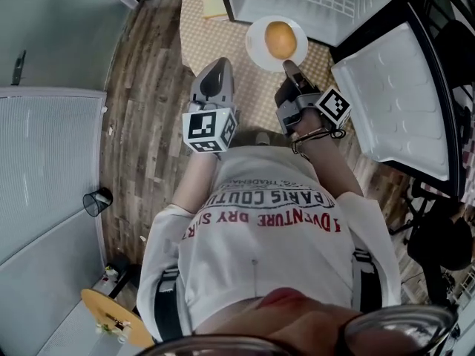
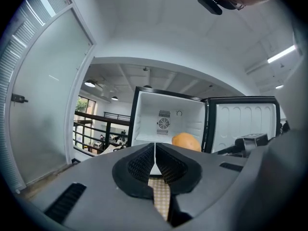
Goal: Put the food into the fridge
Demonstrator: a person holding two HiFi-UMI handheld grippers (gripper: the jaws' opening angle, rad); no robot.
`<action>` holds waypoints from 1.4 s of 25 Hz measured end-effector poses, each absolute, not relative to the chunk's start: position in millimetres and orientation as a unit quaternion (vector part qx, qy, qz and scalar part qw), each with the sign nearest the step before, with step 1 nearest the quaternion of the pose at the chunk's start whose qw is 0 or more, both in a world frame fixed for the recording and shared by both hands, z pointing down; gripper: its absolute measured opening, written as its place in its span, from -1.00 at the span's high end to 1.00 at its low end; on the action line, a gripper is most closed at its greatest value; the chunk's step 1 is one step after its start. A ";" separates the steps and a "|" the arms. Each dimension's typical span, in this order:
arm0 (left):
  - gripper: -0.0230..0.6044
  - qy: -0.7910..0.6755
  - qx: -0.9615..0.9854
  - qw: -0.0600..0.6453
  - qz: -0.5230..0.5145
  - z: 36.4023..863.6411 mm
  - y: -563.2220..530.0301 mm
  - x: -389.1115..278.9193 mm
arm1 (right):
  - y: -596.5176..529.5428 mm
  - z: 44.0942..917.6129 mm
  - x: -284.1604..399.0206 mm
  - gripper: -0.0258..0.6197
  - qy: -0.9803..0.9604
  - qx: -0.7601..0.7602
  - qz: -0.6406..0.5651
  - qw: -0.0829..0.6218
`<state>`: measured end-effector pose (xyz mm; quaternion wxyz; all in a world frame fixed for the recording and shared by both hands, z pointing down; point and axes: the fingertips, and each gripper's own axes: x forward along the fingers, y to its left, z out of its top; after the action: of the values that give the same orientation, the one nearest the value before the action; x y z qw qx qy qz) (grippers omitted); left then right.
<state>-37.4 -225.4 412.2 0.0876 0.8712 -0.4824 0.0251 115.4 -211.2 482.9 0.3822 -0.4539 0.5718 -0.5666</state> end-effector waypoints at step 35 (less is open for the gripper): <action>0.84 -0.288 0.948 0.118 0.066 450.9 -410.3 39.3 | -368.1 490.1 204.9 0.82 0.424 -0.582 -0.476 0.505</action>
<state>39.3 -410.3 450.9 0.1181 0.9479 -0.2884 0.0661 204.9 -368.1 490.1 0.5049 -0.5823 0.4236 -0.4760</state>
